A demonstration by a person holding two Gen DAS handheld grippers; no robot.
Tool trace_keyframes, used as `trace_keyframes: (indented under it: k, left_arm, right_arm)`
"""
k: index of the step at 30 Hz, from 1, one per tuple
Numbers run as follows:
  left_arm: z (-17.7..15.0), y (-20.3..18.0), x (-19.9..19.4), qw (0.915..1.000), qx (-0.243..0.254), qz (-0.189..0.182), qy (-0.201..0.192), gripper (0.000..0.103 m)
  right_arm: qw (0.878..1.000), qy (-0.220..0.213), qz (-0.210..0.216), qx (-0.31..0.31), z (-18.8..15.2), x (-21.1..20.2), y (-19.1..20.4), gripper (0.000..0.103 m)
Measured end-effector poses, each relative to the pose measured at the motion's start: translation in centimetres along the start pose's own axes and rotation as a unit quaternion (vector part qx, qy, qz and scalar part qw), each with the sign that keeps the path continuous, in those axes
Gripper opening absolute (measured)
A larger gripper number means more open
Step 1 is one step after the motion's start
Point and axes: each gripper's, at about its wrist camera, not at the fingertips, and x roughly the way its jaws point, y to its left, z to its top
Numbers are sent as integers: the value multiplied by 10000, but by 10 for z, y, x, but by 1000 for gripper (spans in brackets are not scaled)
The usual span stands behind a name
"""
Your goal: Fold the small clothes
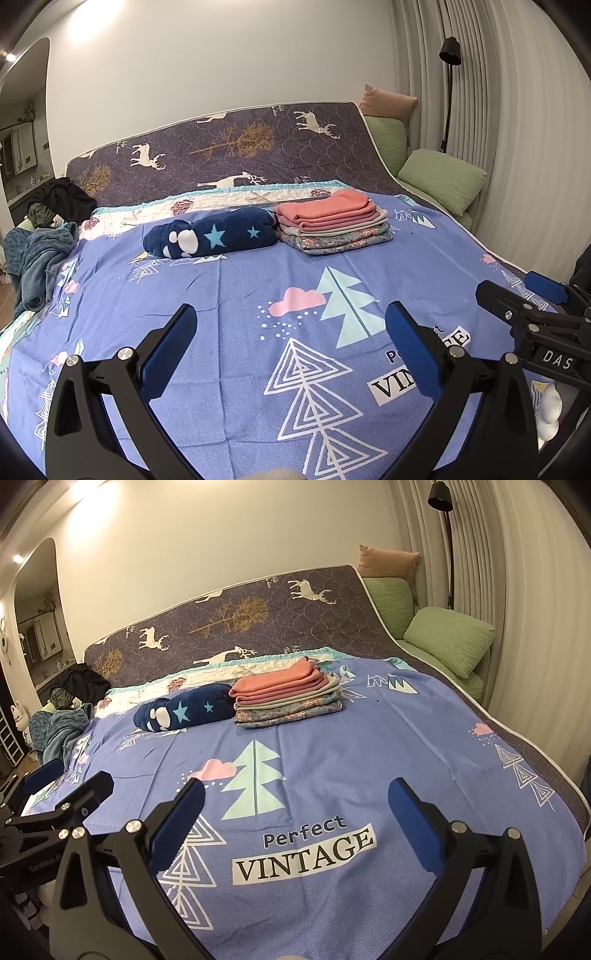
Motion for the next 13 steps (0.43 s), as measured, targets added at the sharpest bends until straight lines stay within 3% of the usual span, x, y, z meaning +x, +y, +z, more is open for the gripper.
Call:
trace_keyframes:
  k: [13]
  left_arm:
    - [-1, -2, 2, 10000, 17, 2, 35, 102]
  right_arm:
    - [10000, 53, -5, -11, -1, 2, 0, 101]
